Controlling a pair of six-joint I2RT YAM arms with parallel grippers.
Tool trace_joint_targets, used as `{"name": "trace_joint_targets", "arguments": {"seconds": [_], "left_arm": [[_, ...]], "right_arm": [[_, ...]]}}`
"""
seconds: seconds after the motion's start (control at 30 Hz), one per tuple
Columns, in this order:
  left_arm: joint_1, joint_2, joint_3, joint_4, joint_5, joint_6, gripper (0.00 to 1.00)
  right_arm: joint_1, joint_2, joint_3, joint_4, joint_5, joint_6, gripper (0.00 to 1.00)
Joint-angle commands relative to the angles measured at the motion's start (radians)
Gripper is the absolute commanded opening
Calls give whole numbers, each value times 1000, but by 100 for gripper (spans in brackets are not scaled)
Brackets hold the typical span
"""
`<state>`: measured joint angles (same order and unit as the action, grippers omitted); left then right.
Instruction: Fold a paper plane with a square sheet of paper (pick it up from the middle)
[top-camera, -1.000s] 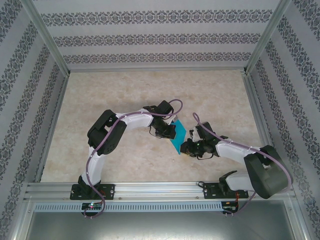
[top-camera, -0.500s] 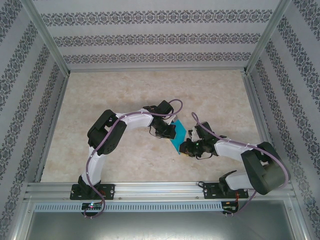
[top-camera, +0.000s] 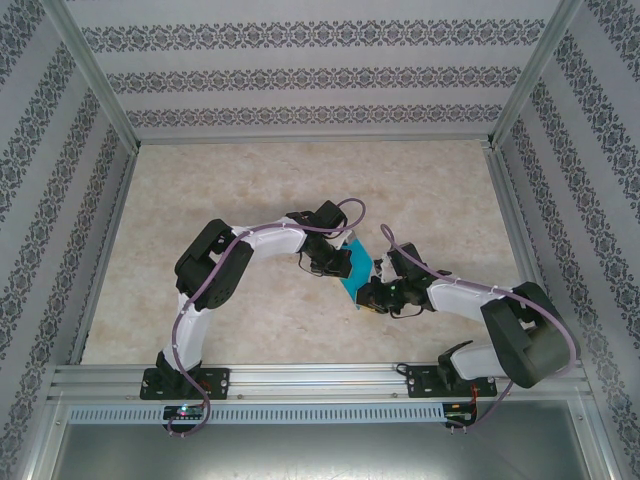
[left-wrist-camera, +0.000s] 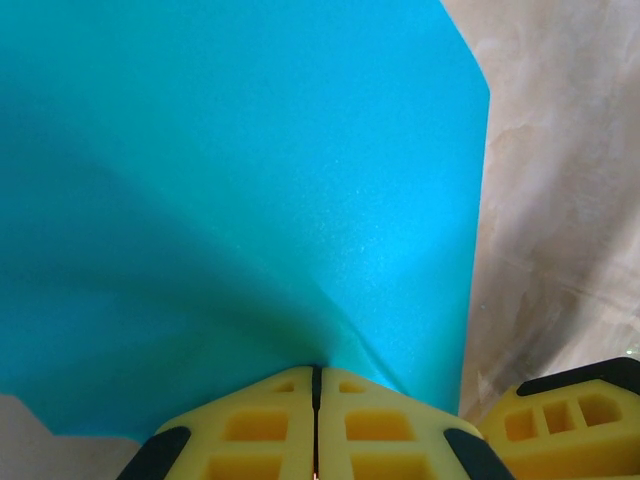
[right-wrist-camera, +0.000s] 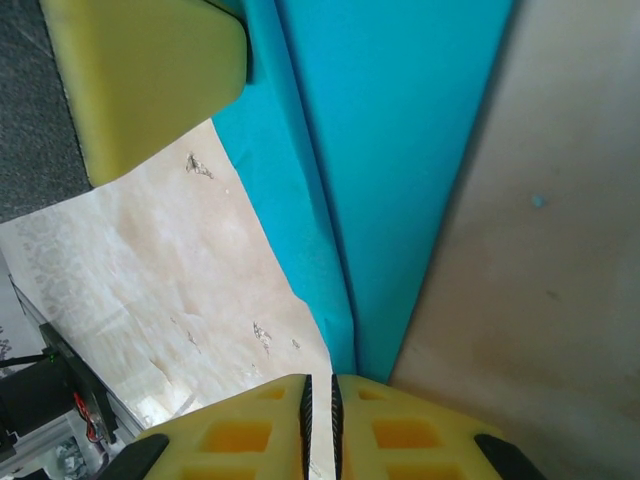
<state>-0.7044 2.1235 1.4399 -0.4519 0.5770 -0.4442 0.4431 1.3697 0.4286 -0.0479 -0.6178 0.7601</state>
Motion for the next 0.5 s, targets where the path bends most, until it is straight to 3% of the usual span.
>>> {"name": "trace_joint_targets", "arguments": {"seconds": [0.0,0.47], "left_arm": [[16,72,-34,-28,-85,30,9],[19,76,-36,-32,-88,36,8]], "right_arm": [[15,18,20,19,-13,-3,16],[31,58,57,-117,45,-77,15]]}}
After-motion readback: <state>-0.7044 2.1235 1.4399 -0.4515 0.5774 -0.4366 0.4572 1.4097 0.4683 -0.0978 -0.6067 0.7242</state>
